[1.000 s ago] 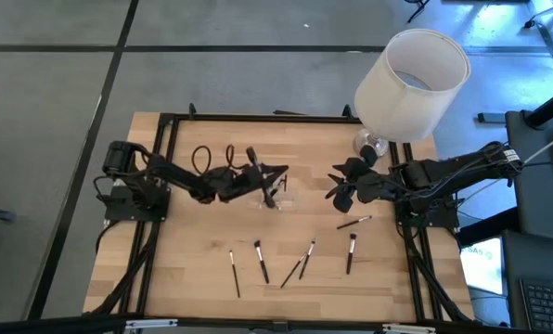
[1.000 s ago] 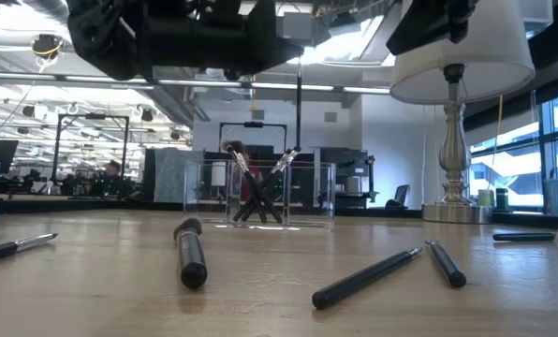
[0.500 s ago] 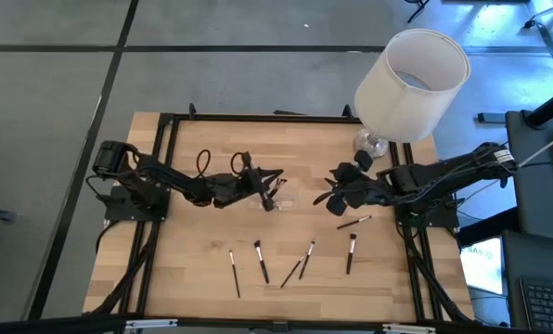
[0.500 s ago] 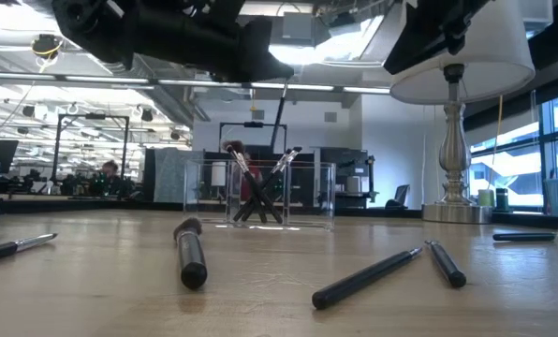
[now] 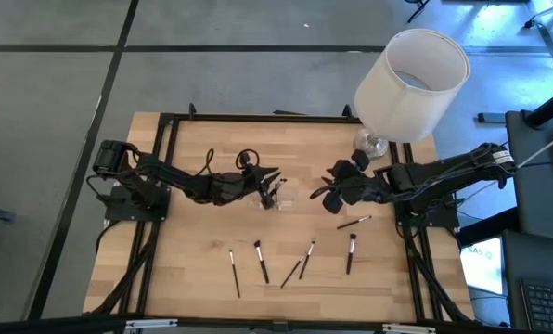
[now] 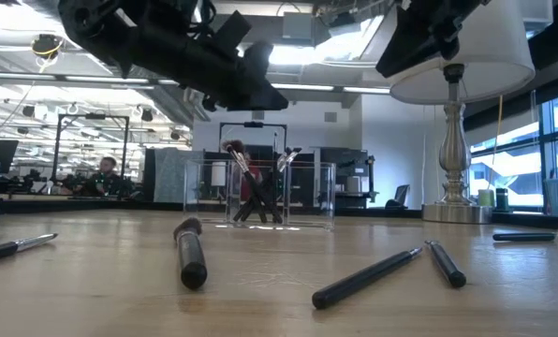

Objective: Put items in baskets/containers
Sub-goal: Put the eyeshadow into the transparent organizer, then put the eyeshadow brush into the transparent organizer

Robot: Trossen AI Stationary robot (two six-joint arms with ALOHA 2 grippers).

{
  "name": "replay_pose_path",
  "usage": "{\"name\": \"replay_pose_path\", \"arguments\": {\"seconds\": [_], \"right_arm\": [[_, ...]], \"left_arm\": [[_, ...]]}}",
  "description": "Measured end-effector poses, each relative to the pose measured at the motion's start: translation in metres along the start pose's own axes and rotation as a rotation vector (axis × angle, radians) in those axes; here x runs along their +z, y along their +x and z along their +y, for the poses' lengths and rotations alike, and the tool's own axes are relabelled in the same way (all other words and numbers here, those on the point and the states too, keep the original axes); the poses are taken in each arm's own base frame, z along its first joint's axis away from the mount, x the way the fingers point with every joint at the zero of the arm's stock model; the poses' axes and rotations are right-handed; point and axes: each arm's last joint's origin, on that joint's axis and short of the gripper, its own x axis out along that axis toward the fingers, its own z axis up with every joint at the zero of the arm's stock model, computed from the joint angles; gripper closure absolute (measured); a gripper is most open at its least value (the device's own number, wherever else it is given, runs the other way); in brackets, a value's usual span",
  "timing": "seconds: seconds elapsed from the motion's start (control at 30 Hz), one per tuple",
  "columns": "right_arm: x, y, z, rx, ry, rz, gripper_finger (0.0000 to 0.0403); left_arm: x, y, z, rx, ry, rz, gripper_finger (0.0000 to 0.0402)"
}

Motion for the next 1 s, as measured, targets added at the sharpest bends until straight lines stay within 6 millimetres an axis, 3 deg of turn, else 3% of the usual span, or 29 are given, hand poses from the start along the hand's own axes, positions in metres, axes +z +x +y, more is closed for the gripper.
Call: {"name": "replay_pose_path", "arguments": {"seconds": [0.13, 0.23, 0.57, 0.83, 1.0], "right_arm": [[-0.001, 0.000, 0.000, 0.000, 0.016, 0.005, 0.0276], [-0.012, 0.005, -0.001, -0.016, 0.065, 0.047, 0.0276], [-0.084, 0.016, -0.011, 0.170, 0.113, 0.693, 0.0276], [-0.127, 0.027, -0.022, 0.164, -0.037, 0.845, 0.0276], [-0.137, 0.028, -0.025, 0.168, -0.079, 0.872, 0.0276]], "left_arm": [[0.000, -0.001, -0.002, -0.007, 0.052, 0.000, 0.0318], [0.001, -0.005, -0.006, -0.026, 0.093, 0.003, 0.0312], [-0.004, -0.021, -0.025, -0.102, 0.222, 0.039, 0.0313], [-0.001, -0.021, -0.025, -0.099, 0.215, 0.011, 0.0314], [-0.001, -0.020, -0.024, -0.094, 0.214, 0.012, 0.0315]]}}
